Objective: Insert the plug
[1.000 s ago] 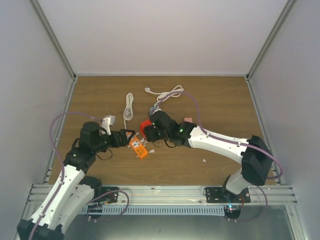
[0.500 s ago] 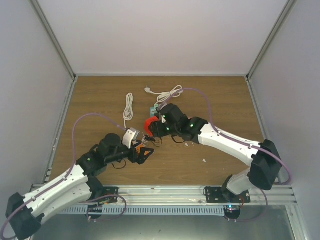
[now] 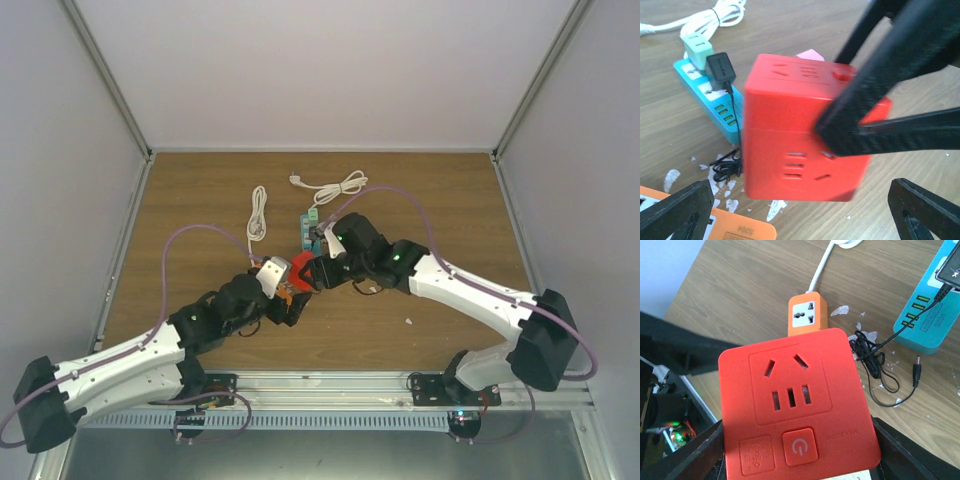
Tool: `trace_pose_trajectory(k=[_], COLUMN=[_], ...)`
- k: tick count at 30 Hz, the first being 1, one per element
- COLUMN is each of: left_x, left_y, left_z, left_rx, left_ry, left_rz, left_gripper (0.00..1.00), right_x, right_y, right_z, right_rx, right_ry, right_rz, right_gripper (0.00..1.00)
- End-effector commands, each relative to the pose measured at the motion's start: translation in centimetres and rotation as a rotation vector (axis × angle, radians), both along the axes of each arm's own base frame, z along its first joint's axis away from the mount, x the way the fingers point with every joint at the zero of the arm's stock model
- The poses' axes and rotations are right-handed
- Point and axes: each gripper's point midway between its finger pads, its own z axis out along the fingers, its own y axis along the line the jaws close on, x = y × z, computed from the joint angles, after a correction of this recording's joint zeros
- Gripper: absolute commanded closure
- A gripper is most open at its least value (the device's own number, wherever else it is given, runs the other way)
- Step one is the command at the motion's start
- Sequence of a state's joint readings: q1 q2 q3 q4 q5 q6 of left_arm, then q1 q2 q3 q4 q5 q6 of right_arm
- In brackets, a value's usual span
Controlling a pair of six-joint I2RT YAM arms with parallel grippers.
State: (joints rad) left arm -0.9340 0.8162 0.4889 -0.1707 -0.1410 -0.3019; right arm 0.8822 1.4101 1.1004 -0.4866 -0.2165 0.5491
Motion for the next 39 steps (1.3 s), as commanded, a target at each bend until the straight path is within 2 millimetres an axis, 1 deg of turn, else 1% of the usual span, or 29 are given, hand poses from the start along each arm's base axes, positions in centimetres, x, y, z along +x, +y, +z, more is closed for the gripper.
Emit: trace_pose_trajectory(k=[1,4,6,8,11,15,19,20,25,30,31,32,33,34,35,36,37,39], left_x=[1.3,0.8,0.4,0.1,0.0,0.1,0.2,0.2,-0.3,-0.7,-0.8,-1.1,-1.6,-1.8,-2.3,-2.8,-3.5,-5.0], left_y=[0.4,-0.6,-1.7,-2.8,-3.9,-4.2,-3.9,-3.9,-4.0,-4.4,-4.6,-4.8,-5.1,-5.3,-5.5,-5.8,-5.9,-6.1], left_z=[4.0,4.7,4.6,4.1,3.6,3.6,3.6,3.7,4.9,4.8,4.7,4.7,4.7,4.9,5.1,5.6,5.9,7.9], left_rx=[-0.057,-0.083,-0.084,-0.071,-0.049,-0.042,-0.043,-0.045,-0.076,-0.077,-0.076,-0.081,-0.088,-0.098,-0.112,-0.136,-0.155,-0.233], left_ry=[-0.134,-0.146,-0.133,-0.109,-0.096,-0.095,-0.096,-0.100,-0.127,-0.125,-0.123,-0.117,-0.111,-0.112,-0.112,-0.120,-0.120,-0.155], left_rz=[0.065,0.003,-0.049,-0.102,-0.142,-0.144,-0.130,-0.132,-0.163,-0.199,-0.207,-0.231,-0.260,-0.279,-0.306,-0.337,-0.372,-0.447], left_gripper=[0.01,0.01,0.01,0.01,0.01,0.02,0.06,0.10,0.36,0.62,0.68,0.71,0.75,0.77,0.79,0.80,0.80,0.81], right_x=[-1.1,-1.8,-2.2,-2.5,-2.6,-2.8,-2.8,-2.8,-3.0,-3.1,-3.1,-3.0,-3.0,-2.9,-2.6,-2.2,-1.8,-0.8], right_y=[-0.4,-0.5,-0.5,-0.4,-0.6,-0.7,-0.7,-0.6,-0.4,-0.1,-0.2,-0.2,-0.2,-0.3,-0.5,-0.8,-1.2,-2.2], right_z=[2.3,2.2,2.3,2.4,2.6,2.8,3.2,3.3,3.2,3.6,3.8,4.1,4.5,4.8,5.1,5.4,5.7,6.8], right_rx=[0.063,0.075,0.088,0.098,0.101,0.102,0.112,0.116,0.127,0.147,0.152,0.159,0.165,0.168,0.167,0.160,0.152,0.174], right_ry=[-0.026,-0.013,-0.006,-0.002,-0.001,-0.004,-0.009,-0.009,0.000,-0.007,-0.015,-0.027,-0.039,-0.057,-0.078,-0.108,-0.145,-0.226], right_rz=[0.039,0.059,0.075,0.087,0.090,0.092,0.093,0.095,0.105,0.119,0.119,0.121,0.122,0.117,0.106,0.089,0.072,0.044], right_gripper=[1.00,1.00,1.00,1.00,1.00,1.00,1.00,1.00,0.99,0.99,0.96,0.87,0.59,0.37,0.18,0.04,0.01,0.01])
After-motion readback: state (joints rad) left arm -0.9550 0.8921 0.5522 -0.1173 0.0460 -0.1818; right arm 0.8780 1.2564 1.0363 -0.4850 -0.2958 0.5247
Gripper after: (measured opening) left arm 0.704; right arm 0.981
